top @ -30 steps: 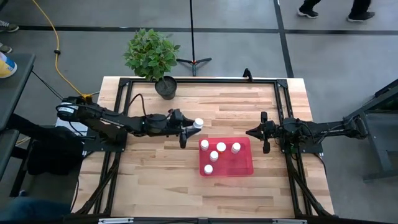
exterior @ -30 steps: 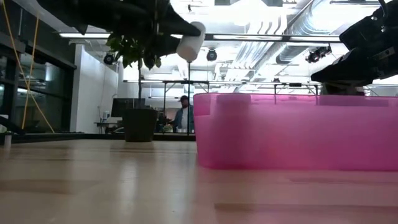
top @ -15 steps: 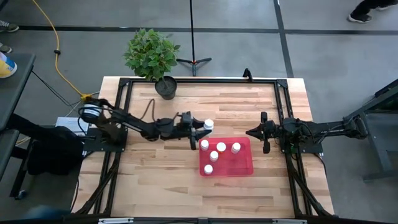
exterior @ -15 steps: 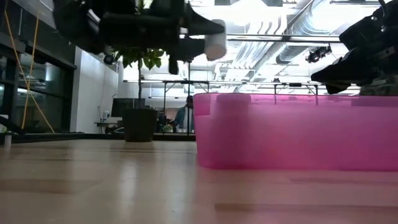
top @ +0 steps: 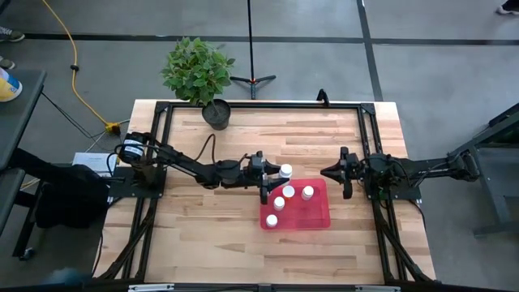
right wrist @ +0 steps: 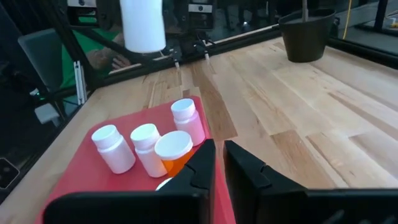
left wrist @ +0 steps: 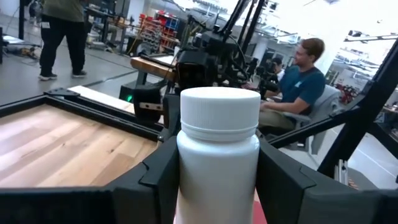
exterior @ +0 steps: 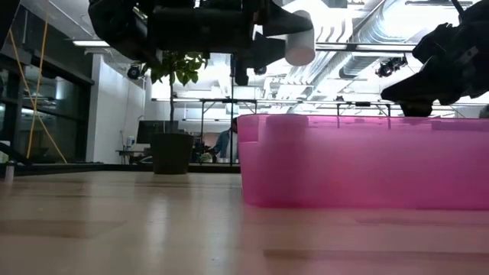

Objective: Pick and place pill bottles into a basket
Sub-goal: Put the white pill bottle into the pink bin

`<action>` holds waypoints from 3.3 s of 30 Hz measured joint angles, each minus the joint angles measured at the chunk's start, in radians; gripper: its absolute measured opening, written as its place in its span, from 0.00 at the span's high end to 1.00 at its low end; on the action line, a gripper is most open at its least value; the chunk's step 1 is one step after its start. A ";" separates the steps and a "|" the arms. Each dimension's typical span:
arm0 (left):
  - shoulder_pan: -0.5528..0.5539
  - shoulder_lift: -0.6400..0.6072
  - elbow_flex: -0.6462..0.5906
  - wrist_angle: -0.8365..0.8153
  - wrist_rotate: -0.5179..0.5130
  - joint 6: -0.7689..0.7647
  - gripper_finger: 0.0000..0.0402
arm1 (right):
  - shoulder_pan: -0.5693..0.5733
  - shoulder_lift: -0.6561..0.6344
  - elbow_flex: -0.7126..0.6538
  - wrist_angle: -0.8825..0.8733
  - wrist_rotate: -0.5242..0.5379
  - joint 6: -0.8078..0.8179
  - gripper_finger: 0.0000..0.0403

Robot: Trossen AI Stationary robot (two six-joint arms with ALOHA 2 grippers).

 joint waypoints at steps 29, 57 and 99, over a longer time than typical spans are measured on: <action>0.000 0.000 0.005 -0.024 0.005 -0.001 0.49 | 0.000 0.028 0.028 0.319 0.039 0.053 0.41; 0.000 0.000 0.005 -0.023 0.004 -0.004 0.49 | 0.000 0.749 0.416 0.501 -0.066 -0.016 0.34; 0.000 0.000 0.005 -0.023 -0.019 -0.001 0.49 | 0.001 1.062 0.417 0.847 -0.093 0.048 0.42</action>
